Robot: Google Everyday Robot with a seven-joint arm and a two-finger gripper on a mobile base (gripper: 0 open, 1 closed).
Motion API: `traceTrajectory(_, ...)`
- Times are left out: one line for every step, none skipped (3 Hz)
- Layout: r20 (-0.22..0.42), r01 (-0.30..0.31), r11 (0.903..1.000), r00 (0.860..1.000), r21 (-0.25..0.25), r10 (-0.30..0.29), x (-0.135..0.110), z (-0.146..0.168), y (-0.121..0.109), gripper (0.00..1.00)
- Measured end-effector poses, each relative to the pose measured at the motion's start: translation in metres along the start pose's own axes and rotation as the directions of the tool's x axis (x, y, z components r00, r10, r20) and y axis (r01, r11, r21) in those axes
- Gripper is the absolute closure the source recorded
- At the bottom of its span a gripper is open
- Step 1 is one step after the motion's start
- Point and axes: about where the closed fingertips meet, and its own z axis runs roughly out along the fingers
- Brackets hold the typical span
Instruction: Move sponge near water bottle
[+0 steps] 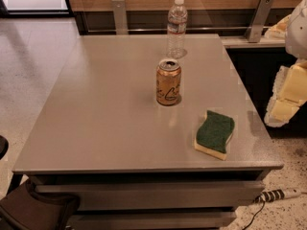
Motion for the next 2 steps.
traceTrajectory(0.011, -0.006, 1.0000, 1.000, 0.001, 0.006, -0.0002, 0.0009, 0.0005, 0.00)
traceTrajectory(0.051, -0.027, 0.9996, 0.998, 0.003, 0.027, -0.0008, 0.0044, 0.0024, 0.00)
